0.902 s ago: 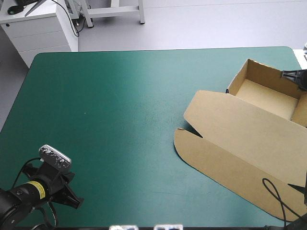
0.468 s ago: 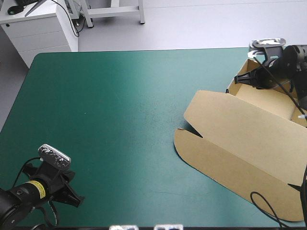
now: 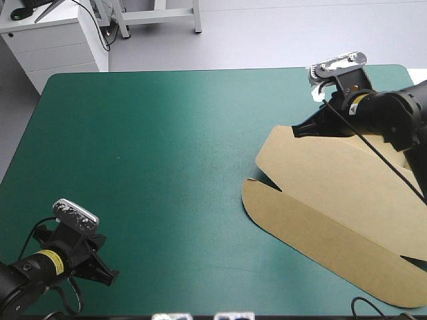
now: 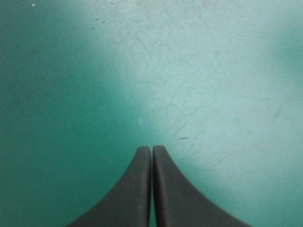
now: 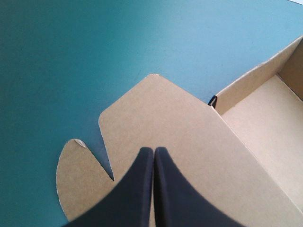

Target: Fold the box

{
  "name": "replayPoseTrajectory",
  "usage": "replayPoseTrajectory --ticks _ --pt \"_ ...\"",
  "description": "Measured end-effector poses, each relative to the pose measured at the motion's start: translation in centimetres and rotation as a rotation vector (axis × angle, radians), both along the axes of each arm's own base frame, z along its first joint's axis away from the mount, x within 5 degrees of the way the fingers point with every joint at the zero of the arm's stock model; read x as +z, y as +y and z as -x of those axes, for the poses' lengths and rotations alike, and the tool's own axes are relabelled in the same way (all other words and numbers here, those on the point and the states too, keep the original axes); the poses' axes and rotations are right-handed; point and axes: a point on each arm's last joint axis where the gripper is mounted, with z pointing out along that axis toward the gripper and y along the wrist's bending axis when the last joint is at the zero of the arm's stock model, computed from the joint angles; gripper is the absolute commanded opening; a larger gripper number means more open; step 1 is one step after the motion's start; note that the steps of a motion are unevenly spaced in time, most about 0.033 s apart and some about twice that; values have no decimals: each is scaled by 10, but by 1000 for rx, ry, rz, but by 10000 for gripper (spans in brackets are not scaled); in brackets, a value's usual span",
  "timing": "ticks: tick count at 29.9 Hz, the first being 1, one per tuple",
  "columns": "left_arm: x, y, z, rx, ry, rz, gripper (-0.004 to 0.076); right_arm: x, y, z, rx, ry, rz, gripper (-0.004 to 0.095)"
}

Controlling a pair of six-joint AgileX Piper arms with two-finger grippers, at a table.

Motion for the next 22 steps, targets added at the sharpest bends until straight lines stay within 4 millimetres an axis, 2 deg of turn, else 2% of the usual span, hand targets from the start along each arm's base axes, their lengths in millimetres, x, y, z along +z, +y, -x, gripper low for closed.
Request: replayPoseTrajectory --ticks 4,14,22 --pt "1 -1 -1 -3 -14 12 -8 -17 -10 22 -24 5 17 -8" --pt "2 -1 -1 -5 -22 17 -8 -104 -31 87 -3 31 -7 -14" --pt "1 -5 1 -13 4 58 -8 -150 -51 141 -1 19 -18 -14"
